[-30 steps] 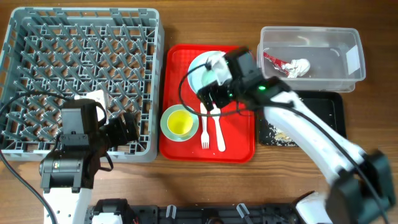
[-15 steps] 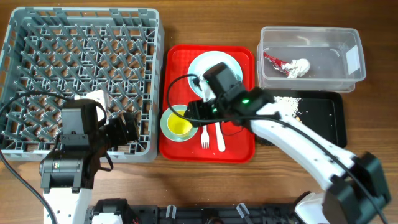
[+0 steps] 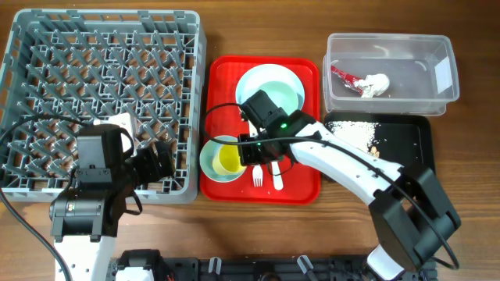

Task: Sort waste into correct bins and load items into the dishwasher rack
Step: 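Lift the yellow cup with the right gripper toward the left gripper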

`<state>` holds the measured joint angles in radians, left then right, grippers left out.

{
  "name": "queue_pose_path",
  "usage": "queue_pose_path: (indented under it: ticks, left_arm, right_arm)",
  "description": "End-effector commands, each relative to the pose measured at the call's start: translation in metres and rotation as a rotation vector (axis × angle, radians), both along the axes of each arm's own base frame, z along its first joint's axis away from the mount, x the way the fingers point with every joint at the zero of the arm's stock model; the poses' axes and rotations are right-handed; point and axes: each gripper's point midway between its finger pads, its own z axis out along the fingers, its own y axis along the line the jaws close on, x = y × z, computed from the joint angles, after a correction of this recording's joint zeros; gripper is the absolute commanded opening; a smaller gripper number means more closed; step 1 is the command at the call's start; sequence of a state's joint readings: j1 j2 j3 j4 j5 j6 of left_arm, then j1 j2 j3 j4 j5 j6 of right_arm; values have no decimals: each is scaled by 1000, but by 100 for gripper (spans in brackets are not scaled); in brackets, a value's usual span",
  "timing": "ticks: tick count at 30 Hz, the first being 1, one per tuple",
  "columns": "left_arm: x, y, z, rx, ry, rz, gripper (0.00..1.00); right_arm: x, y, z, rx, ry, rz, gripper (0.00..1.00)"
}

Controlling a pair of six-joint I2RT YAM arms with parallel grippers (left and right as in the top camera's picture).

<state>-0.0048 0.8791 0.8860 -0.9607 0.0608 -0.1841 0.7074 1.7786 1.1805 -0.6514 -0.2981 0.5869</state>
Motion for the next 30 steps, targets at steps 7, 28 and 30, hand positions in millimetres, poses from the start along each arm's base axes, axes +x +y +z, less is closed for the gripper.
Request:
queue_pose_path:
  ticks: [7,28,30]
  left_arm:
    - [13,-77,40,-385,-115,-271,100]
    - [-5,-162,136,-1077,-264,-1082,99]
    - [-4,-162,136,-1076,-265,-1082,97]
  right_arm:
    - [49,-83,134,149,-282,-196,4]
    - [-11,-16,254,948,-230,374,4]
    - [-5,-14,259,953,-251,362,4]
